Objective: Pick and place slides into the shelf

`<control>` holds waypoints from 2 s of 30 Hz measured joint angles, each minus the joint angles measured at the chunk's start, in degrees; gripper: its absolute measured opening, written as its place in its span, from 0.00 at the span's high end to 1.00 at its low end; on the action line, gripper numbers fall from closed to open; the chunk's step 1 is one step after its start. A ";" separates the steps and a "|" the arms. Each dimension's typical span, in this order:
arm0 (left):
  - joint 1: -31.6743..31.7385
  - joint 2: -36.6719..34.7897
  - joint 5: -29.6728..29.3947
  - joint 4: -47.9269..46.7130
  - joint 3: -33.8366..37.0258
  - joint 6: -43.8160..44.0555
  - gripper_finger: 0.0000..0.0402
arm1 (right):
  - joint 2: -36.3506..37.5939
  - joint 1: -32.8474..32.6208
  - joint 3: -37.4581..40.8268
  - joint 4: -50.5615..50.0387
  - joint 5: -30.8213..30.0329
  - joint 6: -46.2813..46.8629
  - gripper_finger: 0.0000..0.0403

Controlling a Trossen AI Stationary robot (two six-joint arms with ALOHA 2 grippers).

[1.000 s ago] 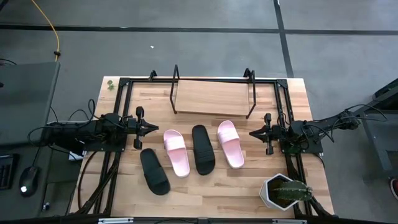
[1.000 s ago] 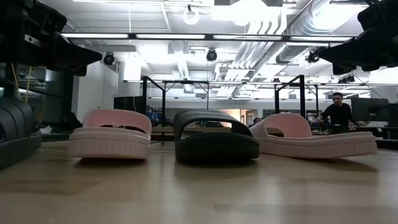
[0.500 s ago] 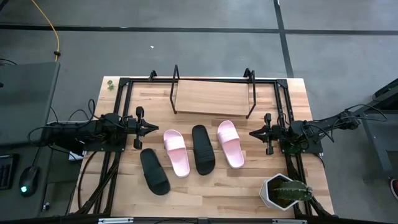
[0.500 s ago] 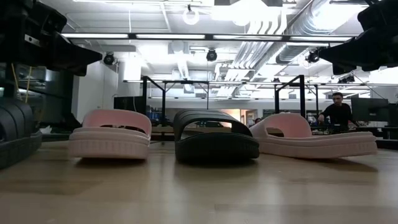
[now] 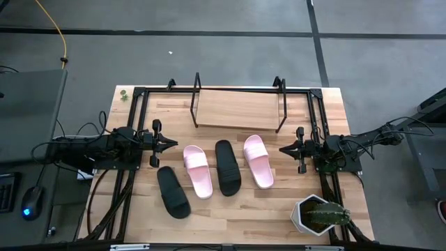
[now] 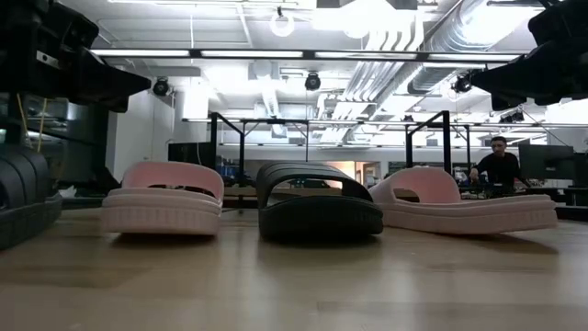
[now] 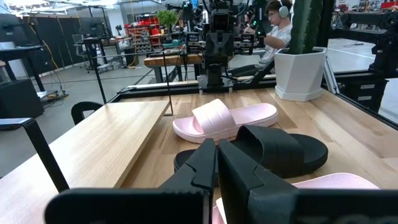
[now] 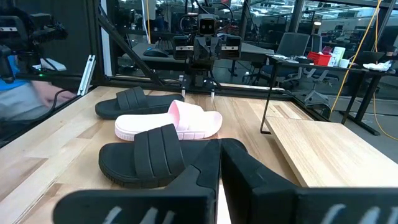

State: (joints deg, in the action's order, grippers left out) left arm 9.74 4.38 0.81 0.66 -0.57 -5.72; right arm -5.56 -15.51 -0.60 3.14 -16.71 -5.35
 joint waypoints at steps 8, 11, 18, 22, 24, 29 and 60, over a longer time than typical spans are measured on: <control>-0.01 0.00 -0.01 0.01 0.02 0.02 0.98 | 0.01 -0.01 0.01 0.00 0.00 0.00 0.99; -0.02 0.00 0.01 -0.01 0.02 0.00 0.98 | 0.00 -0.02 0.00 -0.01 0.00 -0.01 0.99; 0.00 0.00 -0.01 -0.01 0.01 0.02 0.98 | 0.00 0.00 0.01 -0.01 0.00 -0.02 0.99; 0.00 -0.01 0.00 0.00 0.02 0.01 0.98 | 0.02 -0.02 0.02 0.00 0.00 0.00 0.99; -0.01 -0.02 0.00 -0.01 0.02 0.02 0.98 | 0.02 0.00 0.01 -0.01 0.00 0.00 0.99; 0.00 0.00 0.01 0.01 0.01 0.00 0.98 | 0.00 -0.02 0.00 0.00 0.00 -0.01 0.99; -0.02 -0.04 -0.38 0.05 0.00 -2.94 0.98 | 0.00 -0.02 0.01 -0.01 0.00 -0.01 0.99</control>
State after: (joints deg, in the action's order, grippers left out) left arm 9.72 4.34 0.43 0.71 -0.57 -8.66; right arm -5.56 -15.52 -0.59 3.13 -16.71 -5.36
